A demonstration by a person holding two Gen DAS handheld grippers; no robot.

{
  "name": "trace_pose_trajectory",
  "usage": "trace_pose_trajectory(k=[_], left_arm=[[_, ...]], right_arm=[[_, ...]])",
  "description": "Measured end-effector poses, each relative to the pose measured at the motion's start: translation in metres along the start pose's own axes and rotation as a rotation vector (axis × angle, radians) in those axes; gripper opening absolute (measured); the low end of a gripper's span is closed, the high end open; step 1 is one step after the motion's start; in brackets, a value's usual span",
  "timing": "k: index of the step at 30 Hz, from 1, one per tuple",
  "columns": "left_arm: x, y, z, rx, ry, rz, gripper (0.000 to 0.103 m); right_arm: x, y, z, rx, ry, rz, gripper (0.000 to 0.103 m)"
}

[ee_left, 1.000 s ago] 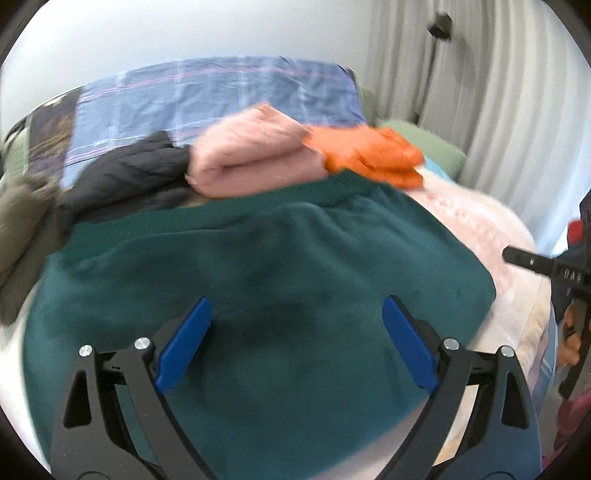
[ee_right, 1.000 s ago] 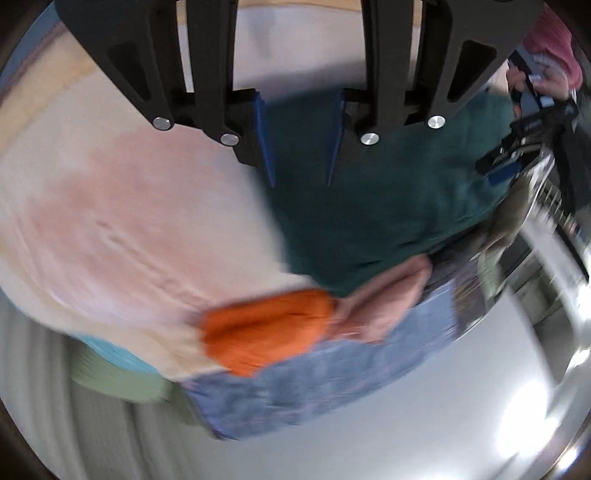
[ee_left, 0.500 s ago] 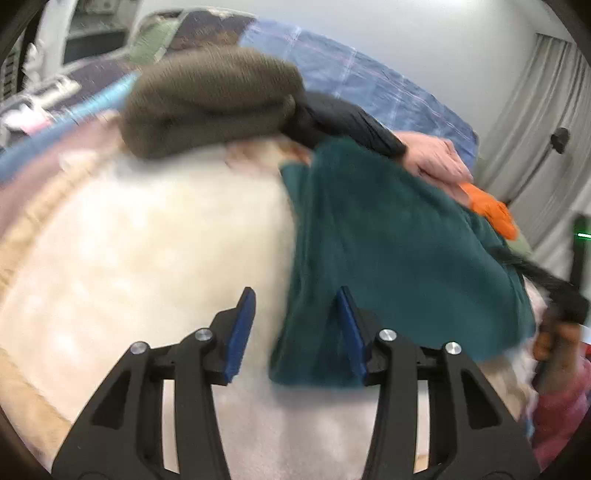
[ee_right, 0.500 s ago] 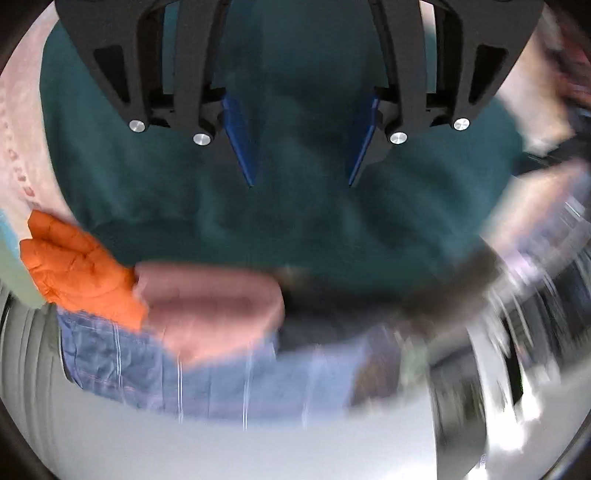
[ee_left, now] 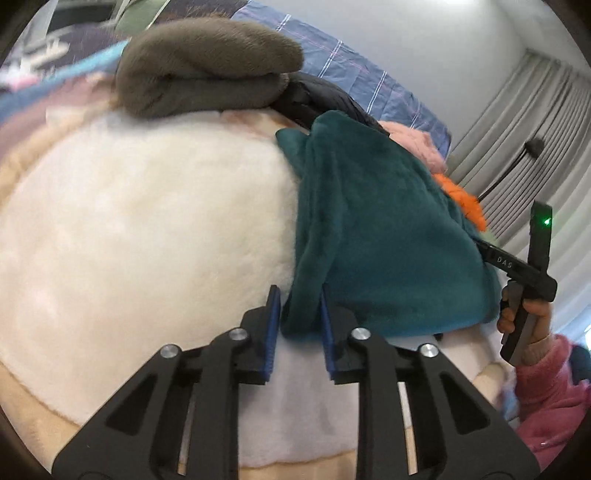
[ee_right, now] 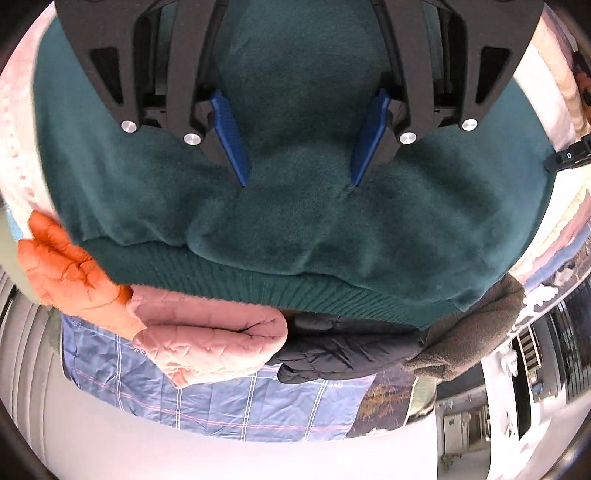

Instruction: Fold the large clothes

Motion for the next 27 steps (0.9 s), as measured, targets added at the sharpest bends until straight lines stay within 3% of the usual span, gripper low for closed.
trace_pose_trajectory(k=[2,4,6,9,12,13,17,20,22,23,27], left_arm=[[0.002,0.000,-0.004,0.015,0.019,-0.004,0.024],[0.004,-0.002,-0.015,0.075,0.084,-0.007,0.026],[0.012,-0.010,-0.027,0.140,0.150,-0.023,0.026],[0.038,-0.033,-0.043,0.186,0.219,-0.130,0.026],[0.074,-0.040,-0.055,0.168,0.235,-0.214,0.029],[0.084,-0.037,-0.058,0.150,0.234,-0.221,0.029],[0.125,0.013,-0.076,0.049,0.225,-0.171,0.032],[0.137,0.067,-0.081,0.087,0.255,-0.095,0.051],[0.130,0.113,-0.063,0.264,0.311,-0.006,0.062],[0.123,0.129,-0.050,0.312,0.299,0.017,0.064],[0.124,0.124,-0.024,0.221,0.127,0.036,0.071]], right_arm=[[0.020,-0.015,0.004,0.005,-0.008,-0.052,0.061],[0.042,-0.024,0.006,-0.031,-0.024,-0.105,0.075],[0.057,-0.021,0.005,-0.043,-0.021,-0.114,0.076],[0.071,0.015,-0.006,-0.019,0.093,-0.033,0.075],[0.057,0.071,-0.008,0.006,0.138,0.105,0.067],[0.053,0.079,-0.006,0.004,0.126,0.100,0.067],[0.052,0.076,0.000,-0.017,0.089,0.078,0.067],[0.050,0.076,-0.003,-0.007,0.094,0.068,0.067],[0.049,0.075,-0.002,0.002,0.097,0.058,0.068],[0.049,0.075,-0.002,0.002,0.098,0.056,0.068],[0.049,0.074,-0.002,0.014,0.098,0.056,0.070]])
Point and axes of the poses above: each gripper's, at about its wrist camera, not at the fingertips, and y roughly the way its jaws point, z to its left, x to its top, the point moved 7 cm from there along y, roughly the way its jaws point, and after that the axes turned 4 degrees about -x, right-handed, at the moved point
